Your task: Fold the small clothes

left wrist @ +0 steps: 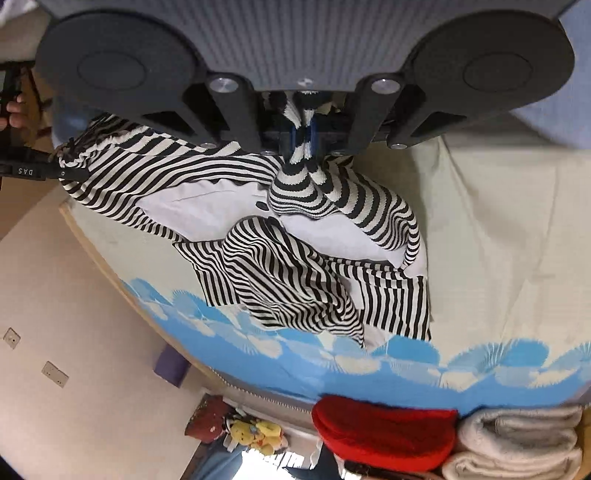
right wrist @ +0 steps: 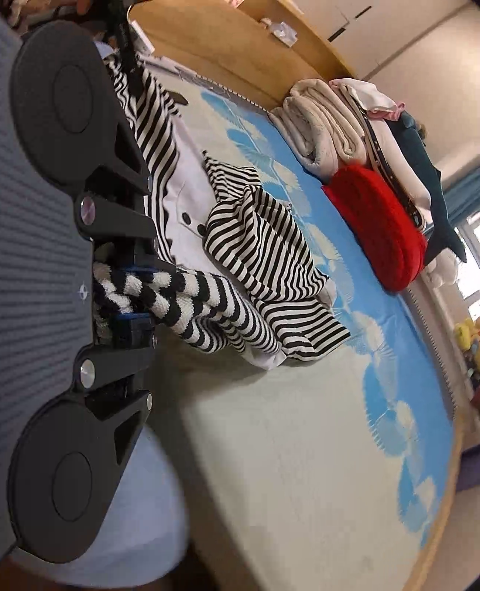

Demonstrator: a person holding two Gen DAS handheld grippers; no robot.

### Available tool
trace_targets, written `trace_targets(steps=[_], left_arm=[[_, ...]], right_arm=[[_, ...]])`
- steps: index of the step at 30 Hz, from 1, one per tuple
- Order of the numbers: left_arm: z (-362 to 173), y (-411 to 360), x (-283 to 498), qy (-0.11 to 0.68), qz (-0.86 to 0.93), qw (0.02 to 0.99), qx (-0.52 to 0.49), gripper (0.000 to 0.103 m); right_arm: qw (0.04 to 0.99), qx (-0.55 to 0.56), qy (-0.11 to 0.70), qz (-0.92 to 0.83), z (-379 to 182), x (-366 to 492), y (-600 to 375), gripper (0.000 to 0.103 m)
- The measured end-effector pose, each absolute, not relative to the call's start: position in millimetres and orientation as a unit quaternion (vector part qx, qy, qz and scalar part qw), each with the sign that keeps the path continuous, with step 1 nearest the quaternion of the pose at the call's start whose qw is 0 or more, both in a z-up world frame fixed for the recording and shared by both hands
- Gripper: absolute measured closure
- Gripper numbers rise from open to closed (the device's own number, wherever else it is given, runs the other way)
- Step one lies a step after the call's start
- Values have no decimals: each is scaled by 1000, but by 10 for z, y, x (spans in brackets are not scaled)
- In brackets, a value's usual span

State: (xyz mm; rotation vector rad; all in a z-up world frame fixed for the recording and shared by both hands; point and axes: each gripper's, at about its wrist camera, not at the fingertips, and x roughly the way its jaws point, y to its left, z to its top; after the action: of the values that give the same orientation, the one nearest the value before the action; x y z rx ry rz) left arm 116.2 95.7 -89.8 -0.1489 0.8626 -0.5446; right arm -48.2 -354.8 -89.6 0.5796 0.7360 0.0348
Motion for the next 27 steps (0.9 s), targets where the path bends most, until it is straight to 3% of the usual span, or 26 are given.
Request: trace_targets(steps=[6, 11, 13, 14, 15, 16, 17, 18, 20, 27], left_arm=[[-673, 982, 1527, 407, -270, 868, -88, 97], [-291, 688, 2909, 396, -253, 879, -82, 95], [-271, 548, 3730, 402, -220, 883, -98, 80], [-298, 511, 4081, 408, -187, 886, -118, 65], [-337, 475, 4440, 414, -165, 885, -132, 61], [-355, 473, 4630, 416, -145, 887, -142, 60], [-355, 501, 4759, 406, -123, 892, -154, 50], [-344, 541, 4825, 389, -113, 900, -160, 31], [-334, 644, 4794, 360, -108, 913, -158, 11], [-846, 797, 4204, 337, -109, 932, -83, 10]], right_arm=[[888, 287, 358, 15, -703, -248, -3591, 84], [894, 269, 358, 11, -342, 1170, -3800, 83], [886, 280, 371, -15, -334, 1973, -3949, 77], [878, 290, 380, -36, -379, 2381, -4035, 66], [871, 304, 382, -65, -435, 2703, -4104, 50], [869, 308, 375, -94, -476, 2937, -4144, 44], [874, 308, 357, -120, -509, 3045, -4168, 36], [881, 310, 335, -126, -532, 3072, -4165, 30], [890, 322, 306, -101, -608, 2974, -4151, 28], [908, 312, 264, -97, -1141, 2573, -4031, 29]])
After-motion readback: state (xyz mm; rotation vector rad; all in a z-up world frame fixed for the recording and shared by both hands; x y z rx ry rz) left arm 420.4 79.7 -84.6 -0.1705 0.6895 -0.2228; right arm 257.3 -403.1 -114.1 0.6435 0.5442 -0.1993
